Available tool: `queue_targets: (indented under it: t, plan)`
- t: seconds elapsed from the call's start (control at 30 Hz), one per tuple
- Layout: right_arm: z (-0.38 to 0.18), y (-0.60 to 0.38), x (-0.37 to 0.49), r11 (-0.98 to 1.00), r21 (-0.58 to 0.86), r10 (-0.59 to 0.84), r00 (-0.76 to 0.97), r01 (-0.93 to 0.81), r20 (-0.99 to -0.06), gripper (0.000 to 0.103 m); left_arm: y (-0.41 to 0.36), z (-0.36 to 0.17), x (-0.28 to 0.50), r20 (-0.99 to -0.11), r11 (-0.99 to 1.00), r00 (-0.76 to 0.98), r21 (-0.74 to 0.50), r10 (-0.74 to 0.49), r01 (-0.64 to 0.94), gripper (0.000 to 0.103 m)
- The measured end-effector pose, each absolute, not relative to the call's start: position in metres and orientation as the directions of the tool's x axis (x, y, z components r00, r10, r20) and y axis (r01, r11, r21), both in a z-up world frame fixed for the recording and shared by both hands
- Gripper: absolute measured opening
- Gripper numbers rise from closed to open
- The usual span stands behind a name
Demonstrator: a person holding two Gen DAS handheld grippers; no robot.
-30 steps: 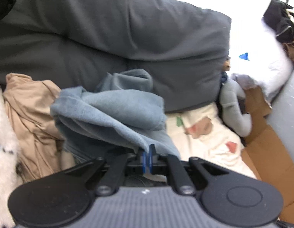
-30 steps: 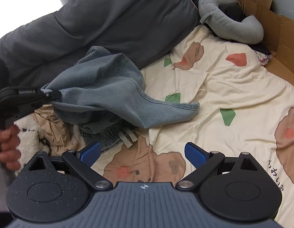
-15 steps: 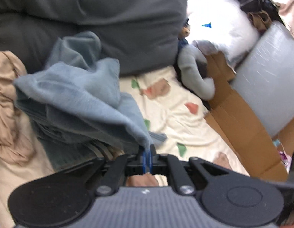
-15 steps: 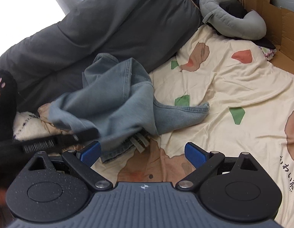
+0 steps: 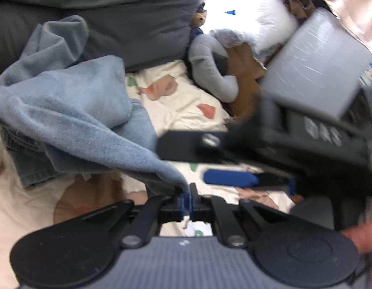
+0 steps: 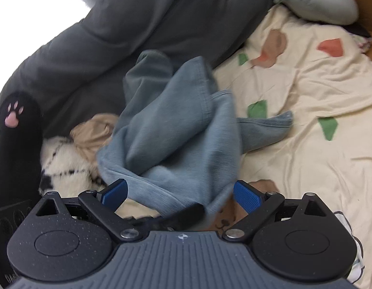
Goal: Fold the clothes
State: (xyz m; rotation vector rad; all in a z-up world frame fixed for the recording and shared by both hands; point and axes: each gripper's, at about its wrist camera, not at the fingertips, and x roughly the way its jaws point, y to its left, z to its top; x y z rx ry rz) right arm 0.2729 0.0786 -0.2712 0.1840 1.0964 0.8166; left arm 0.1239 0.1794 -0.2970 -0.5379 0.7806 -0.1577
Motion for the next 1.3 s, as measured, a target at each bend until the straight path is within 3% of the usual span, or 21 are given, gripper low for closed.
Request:
queue_targets:
  t: [0.1, 0.2, 0.33, 0.4, 0.53, 0.7, 0.93, 1.3]
  plan:
    - [-0.272, 0.092, 0.274, 0.690, 0.470, 0.640, 0.162, -0.550, -0.751, 0.095, 0.179, -0.297, 0.124, -0.623, 0.848, 0.699, -0.528, -0.353, -0.042, 0.003]
    - [-0.273, 0.105, 0.274, 0.674, 0.429, 0.609, 0.123, -0.602, -0.784, 0.070, 0.178, -0.297, 0.124, -0.618, 0.841, 0.690, -0.540, -0.376, -0.025, 0.003]
    - [-0.277, 0.107, 0.274, 0.663, 0.395, 0.573, 0.091, -0.636, -0.815, 0.028, 0.178, -0.297, 0.124, -0.612, 0.831, 0.678, -0.556, -0.407, -0.003, 0.004]
    - [-0.278, 0.105, 0.275, 0.669, 0.385, 0.562, 0.095, -0.636, -0.821, 0.021, 0.177, -0.297, 0.124, -0.608, 0.826, 0.672, -0.564, -0.422, 0.009, 0.008]
    - [-0.278, 0.093, 0.279, 0.699, 0.345, 0.538, 0.143, -0.626, -0.830, 0.017, 0.184, -0.297, 0.126, -0.615, 0.808, 0.654, -0.589, -0.440, -0.011, 0.049]
    - [-0.275, 0.065, 0.288, 0.755, 0.263, 0.479, 0.231, -0.601, -0.847, 0.016, 0.199, -0.293, 0.124, -0.663, 0.855, 0.639, -0.518, -0.390, -0.016, 0.053]
    - [-0.270, 0.021, 0.304, 0.801, 0.154, 0.398, 0.322, -0.578, -0.859, 0.015, 0.238, -0.293, 0.127, -0.695, 0.881, 0.665, -0.458, -0.273, -0.117, 0.070]
    - [-0.265, -0.045, 0.329, 0.874, 0.014, 0.253, 0.429, -0.486, -0.867, 0.013, 0.293, -0.297, 0.150, -0.727, 0.897, 0.686, -0.326, -0.037, -0.298, 0.074]
